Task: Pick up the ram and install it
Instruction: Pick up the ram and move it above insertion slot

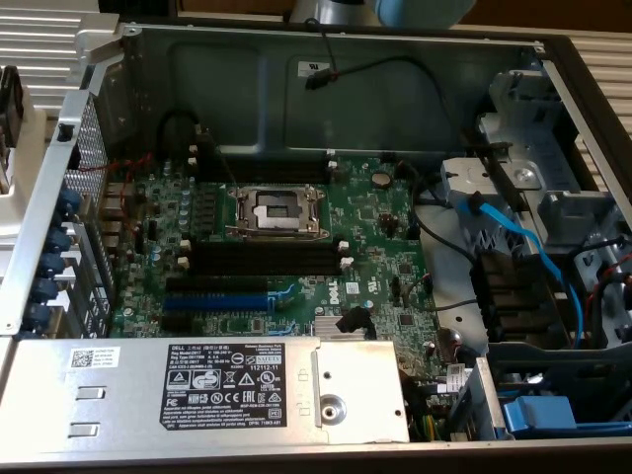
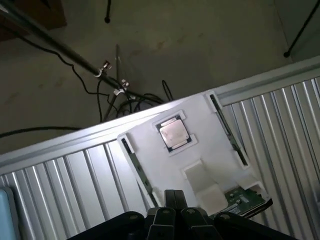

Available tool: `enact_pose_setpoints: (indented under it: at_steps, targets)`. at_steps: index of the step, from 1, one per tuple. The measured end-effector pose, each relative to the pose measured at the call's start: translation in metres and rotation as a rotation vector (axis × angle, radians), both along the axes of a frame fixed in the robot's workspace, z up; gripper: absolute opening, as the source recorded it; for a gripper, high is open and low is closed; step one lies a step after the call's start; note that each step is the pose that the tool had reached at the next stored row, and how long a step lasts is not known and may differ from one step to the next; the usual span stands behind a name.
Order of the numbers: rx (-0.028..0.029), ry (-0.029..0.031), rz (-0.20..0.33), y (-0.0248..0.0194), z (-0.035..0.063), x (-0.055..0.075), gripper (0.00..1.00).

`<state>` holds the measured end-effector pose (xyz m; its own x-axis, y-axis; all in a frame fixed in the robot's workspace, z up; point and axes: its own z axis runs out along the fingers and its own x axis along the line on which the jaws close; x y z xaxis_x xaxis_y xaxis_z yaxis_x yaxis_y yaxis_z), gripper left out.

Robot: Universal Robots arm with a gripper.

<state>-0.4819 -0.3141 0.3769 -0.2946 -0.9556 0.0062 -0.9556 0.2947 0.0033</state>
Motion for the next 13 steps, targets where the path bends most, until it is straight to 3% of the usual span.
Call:
enact_pose_setpoints:
  at_steps: [13]
  targets:
    - [0.001,0.0001,0.238,0.0,0.0,0.0,0.1]
